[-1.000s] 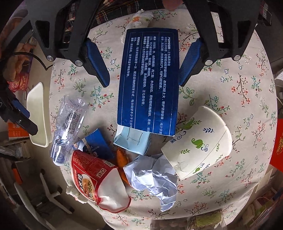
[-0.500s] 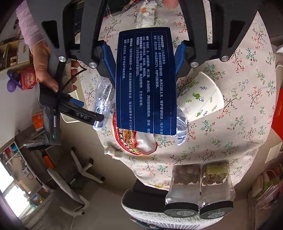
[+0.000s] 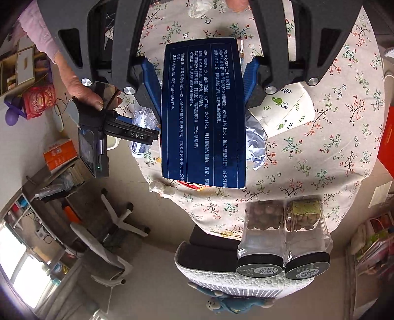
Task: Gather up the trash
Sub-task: 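Carry the blue box and water bottle over the wastebasket and release both, then move both tools back over the table toward the paper cup and carton, then grasp the paper cup with the left tool while the right tool grasps the milk carton, then carry the paper cup and milk carton to the wastebasket and release both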
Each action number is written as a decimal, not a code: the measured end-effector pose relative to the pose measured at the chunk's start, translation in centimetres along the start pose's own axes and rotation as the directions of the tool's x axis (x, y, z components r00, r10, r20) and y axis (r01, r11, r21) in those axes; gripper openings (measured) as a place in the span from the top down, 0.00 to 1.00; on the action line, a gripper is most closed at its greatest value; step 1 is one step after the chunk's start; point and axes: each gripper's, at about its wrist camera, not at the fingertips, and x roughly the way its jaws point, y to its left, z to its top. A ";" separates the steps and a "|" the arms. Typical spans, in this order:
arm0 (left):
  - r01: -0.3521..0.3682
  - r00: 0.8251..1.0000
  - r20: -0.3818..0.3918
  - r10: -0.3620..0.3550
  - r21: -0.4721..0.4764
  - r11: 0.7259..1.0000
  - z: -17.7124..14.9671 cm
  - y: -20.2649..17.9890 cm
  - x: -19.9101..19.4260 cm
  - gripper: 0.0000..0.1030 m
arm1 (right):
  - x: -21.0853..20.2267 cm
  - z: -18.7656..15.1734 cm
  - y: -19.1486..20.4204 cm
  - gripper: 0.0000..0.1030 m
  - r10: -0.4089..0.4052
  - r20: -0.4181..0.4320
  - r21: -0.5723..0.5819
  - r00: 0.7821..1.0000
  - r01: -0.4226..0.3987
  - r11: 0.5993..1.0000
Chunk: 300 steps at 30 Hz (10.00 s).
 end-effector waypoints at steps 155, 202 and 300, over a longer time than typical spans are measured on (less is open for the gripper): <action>-0.305 0.901 -0.247 0.358 0.228 0.925 0.4 6.8 8.1 0.08 | -11.7 -7.5 9.4 0.07 0.078 0.315 -0.527 0.946 0.106 0.843; -0.235 0.828 -0.348 0.441 0.498 0.835 -1.3 7.1 9.7 0.46 | -3.0 -9.3 9.0 0.07 0.023 -0.051 -0.409 0.998 -0.042 0.912; -0.171 0.867 0.495 0.052 0.197 0.965 2.8 -15.9 -2.7 0.43 | -23.7 -2.3 -9.4 0.43 -0.092 0.798 -0.062 0.596 0.233 0.971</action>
